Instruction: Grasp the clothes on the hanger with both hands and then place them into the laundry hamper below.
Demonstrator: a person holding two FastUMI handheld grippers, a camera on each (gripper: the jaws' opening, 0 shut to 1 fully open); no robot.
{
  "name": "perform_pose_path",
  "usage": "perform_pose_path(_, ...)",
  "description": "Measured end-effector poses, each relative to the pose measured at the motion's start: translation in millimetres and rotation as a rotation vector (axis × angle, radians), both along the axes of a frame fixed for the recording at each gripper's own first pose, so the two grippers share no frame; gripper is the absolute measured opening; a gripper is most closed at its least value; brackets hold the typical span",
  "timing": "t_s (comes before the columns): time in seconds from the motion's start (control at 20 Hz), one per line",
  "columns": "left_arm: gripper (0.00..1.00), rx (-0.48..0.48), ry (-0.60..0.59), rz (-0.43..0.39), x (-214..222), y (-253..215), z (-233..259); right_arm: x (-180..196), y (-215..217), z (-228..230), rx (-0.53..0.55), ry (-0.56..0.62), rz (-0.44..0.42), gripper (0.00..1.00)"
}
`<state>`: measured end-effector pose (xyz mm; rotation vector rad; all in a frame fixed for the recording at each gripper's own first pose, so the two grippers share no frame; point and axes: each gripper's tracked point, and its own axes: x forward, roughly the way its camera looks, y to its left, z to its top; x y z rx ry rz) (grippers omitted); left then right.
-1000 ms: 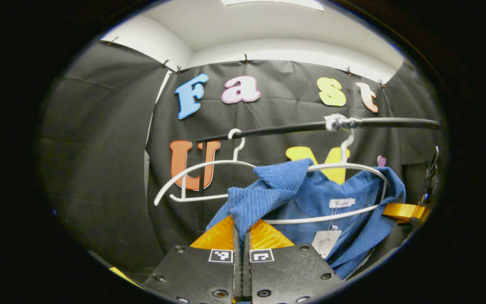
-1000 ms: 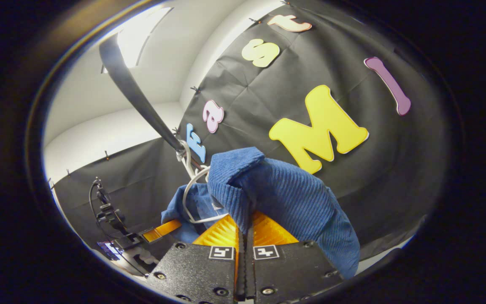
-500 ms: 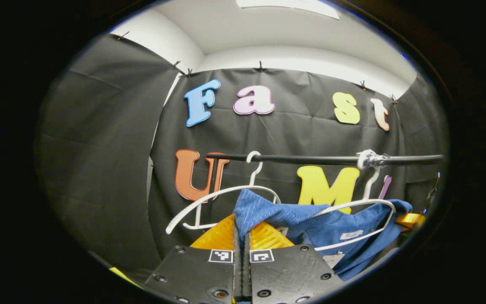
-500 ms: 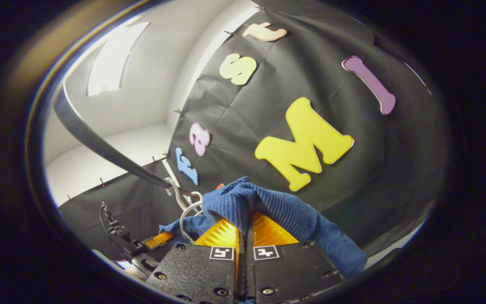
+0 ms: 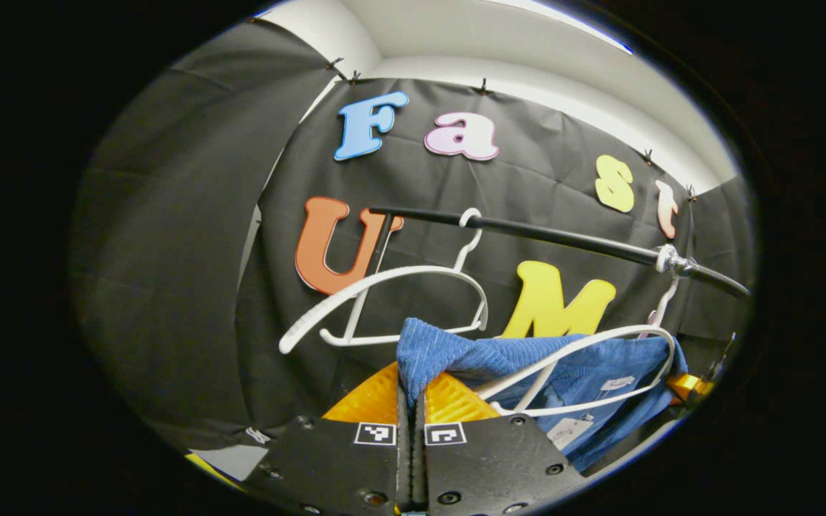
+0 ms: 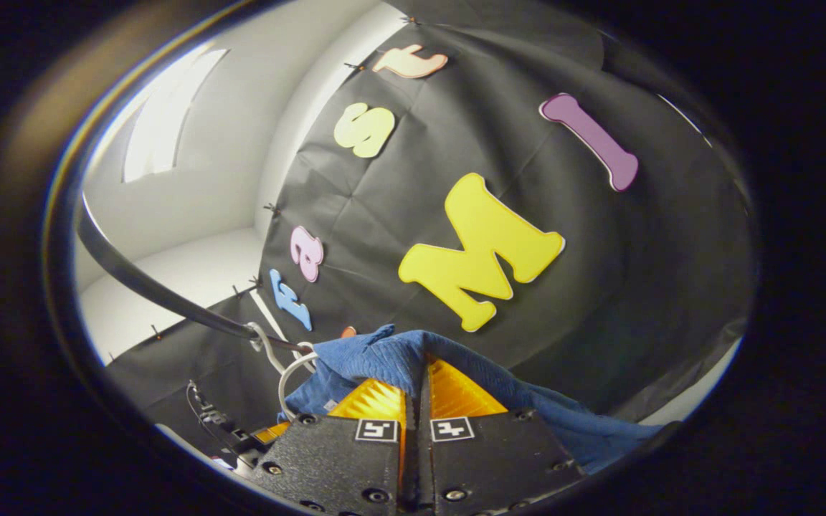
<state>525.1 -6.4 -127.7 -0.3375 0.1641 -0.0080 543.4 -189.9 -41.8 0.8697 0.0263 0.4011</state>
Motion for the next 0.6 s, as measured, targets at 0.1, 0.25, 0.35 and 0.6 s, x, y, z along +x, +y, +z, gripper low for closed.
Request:
perform_pose_path(0.1, 0.01, 0.012, 0.011, -0.011, -1, 2, -5, 1, 0, -5, 0.009, 0.020, -0.003, 0.04)
perform_pose_path(0.25, 0.01, 0.009, 0.016, -0.017, -1, 3, -6, 7, -5, 8, 0.089, 0.024, 0.002, 0.04)
perform_pose_path(0.35, 0.00, -0.011, -0.002, -0.024, -2, 2, 2, 9, -7, 30, 0.135, -0.021, 0.017, 0.04)
perform_pose_path(0.6, 0.01, 0.011, -0.048, -0.043, -2, -8, 18, 0, -11, 46, 0.131, -0.084, 0.044, 0.04)
